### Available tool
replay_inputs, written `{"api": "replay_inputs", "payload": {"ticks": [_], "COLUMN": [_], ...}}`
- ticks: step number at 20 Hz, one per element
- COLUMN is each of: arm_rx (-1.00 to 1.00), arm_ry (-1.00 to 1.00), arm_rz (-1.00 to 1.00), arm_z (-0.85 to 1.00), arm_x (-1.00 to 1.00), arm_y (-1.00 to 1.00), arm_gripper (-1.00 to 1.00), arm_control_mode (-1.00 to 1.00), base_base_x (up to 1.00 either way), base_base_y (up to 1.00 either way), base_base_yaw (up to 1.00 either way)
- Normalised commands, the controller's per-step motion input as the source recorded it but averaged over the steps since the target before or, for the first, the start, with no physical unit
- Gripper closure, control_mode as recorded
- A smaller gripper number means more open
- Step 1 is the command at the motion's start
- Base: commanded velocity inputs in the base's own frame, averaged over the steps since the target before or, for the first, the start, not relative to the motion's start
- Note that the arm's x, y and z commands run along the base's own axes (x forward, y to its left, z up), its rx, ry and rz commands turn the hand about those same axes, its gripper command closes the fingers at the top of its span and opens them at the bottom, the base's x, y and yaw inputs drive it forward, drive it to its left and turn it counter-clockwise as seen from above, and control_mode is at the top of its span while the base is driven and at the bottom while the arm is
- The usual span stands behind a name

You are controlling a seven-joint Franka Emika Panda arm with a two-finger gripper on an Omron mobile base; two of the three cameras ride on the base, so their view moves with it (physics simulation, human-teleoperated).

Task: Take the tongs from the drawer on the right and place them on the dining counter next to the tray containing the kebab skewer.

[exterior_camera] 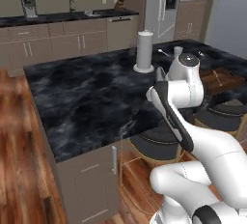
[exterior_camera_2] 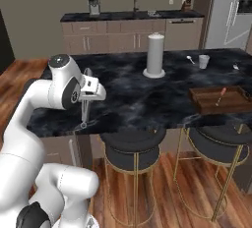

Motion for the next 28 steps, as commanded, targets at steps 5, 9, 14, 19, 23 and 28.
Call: {"api": "replay_inputs", "payload": {"ticks": [5, 9, 14, 19, 23, 28], "arm_rx": [0.0, 0.0, 0.0, 0.0, 0.0, 0.0], "arm_ry": [0.0, 0.0, 0.0, 0.0, 0.0, 0.0], "arm_rz": [0.0, 0.0, 0.0, 0.0, 0.0, 0.0], "arm_z": [0.0, 0.0, 0.0, 0.0, 0.0, 0.0], "arm_x": [0.0, 0.0, 0.0, 0.0, 0.0, 0.0], "arm_y": [0.0, 0.0, 0.0, 0.0, 0.0, 0.0], "arm_gripper": [1.0, 1.0, 1.0, 1.0, 1.0, 1.0], "arm_control_mode": [1.0, 1.0, 1.0, 1.0, 1.0, 1.0], "base_base_x": [0.15, 0.12, 0.07, 0.09, 0.17, 0.2], "base_base_y": [-1.0, -0.96, -0.66, -0.58, -0.46, -0.51], "base_base_yaw": [0.31, 0.25, 0.15, 0.11, 0.09, 0.1]}}
